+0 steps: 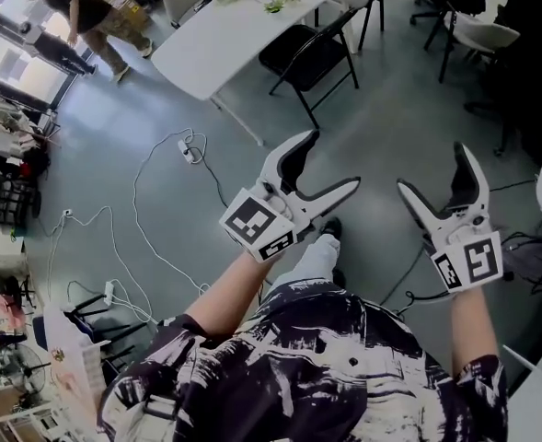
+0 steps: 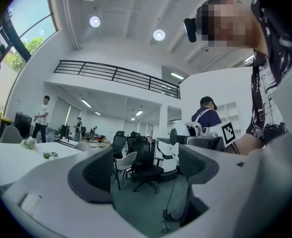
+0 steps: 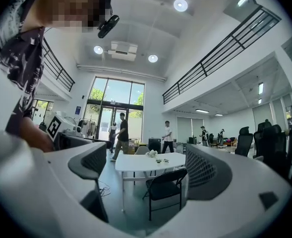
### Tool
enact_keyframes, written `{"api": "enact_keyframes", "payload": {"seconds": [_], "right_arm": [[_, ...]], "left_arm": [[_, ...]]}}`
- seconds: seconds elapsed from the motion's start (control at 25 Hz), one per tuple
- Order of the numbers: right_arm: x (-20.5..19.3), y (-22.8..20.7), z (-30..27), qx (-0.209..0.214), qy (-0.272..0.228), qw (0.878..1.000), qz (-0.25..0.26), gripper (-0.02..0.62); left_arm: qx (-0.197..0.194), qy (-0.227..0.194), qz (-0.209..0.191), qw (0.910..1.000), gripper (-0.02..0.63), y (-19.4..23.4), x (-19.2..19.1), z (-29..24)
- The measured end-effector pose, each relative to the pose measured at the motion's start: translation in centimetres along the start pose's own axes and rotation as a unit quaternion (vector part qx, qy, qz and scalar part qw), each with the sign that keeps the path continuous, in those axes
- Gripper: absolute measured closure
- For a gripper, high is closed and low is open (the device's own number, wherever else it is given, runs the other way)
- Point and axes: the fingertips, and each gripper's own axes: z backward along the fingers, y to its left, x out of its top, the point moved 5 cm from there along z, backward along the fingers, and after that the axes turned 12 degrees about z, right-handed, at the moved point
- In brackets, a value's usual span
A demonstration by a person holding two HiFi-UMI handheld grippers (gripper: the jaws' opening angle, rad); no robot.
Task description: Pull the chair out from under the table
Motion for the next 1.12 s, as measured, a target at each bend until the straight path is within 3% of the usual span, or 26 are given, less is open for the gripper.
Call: {"api": "enact_keyframes", "payload": {"seconds": [0.28,0.6,0.92,1.12], "right_arm": [[-3.1,-6.9,-3.8,-0.03,0.017,0.999,0.02,0.14],[-5.3,-18.4,-13.5,-0.041,0.041,0.998,0.034,0.14],[-7.9,-27.3,-19.4,-0.038,0.037,0.998,0.028,0.14],[-10.6,-32.9,-22.1,-0.004,0.016,1.0,0.025,0.14]], "left_arm": [[-0.038,-0.003,0.012,0.9992,0.215,5.8,-0.5,-9.3],[-0.065,0.0,0.025,0.9976,0.215,15.4,2.8,-21.4],[-0.043,-0.003,0.018,0.9989,0.215,21.4,4.7,-29.3],[-0.009,-0.01,0.007,0.9999,0.215,22.9,4.4,-34.0]]}}
